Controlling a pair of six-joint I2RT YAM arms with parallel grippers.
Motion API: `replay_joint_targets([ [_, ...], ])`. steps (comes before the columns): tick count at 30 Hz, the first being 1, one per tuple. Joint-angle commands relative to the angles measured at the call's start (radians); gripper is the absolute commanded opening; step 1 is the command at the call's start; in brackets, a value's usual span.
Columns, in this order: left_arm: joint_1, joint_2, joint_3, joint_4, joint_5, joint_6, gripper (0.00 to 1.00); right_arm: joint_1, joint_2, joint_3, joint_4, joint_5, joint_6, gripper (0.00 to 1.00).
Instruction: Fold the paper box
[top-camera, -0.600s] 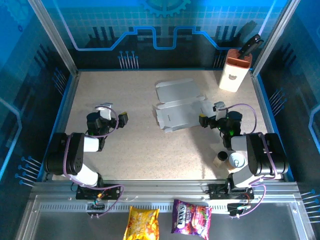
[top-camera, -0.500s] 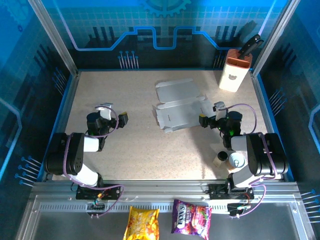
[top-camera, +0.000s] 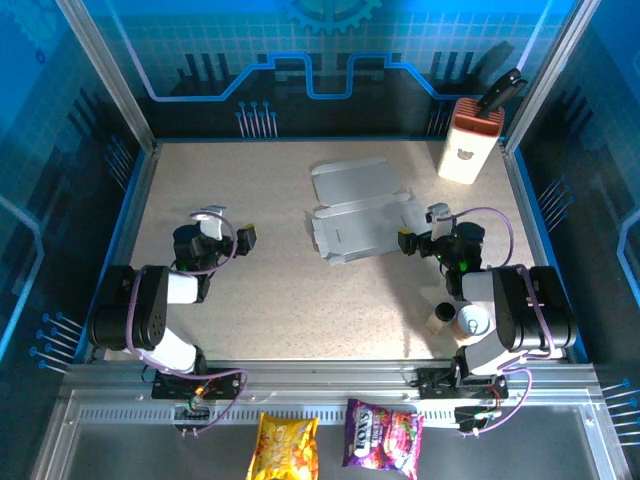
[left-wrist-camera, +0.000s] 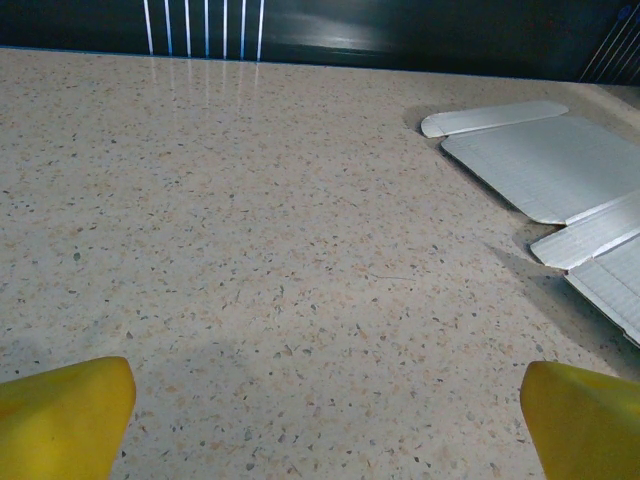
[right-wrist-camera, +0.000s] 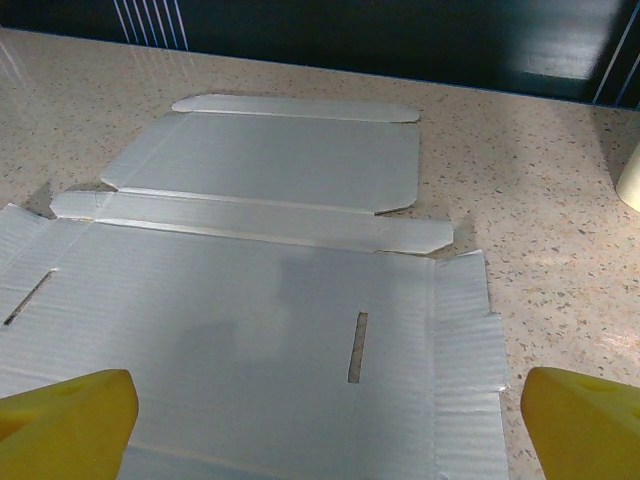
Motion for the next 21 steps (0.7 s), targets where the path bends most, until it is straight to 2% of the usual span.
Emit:
replay_joint_targets([
  [1,0.004,0.008,-0.011,0.045,0.030,0.021,1.00,-0.008,0.001,-0.005,0.037,-0.019,-0.015,0.99],
  [21,0.004,-0.012,-0.029,0.066,0.018,0.020,1.00,-0.007,-0.014,-0.010,0.036,-0.013,-0.013,0.99],
])
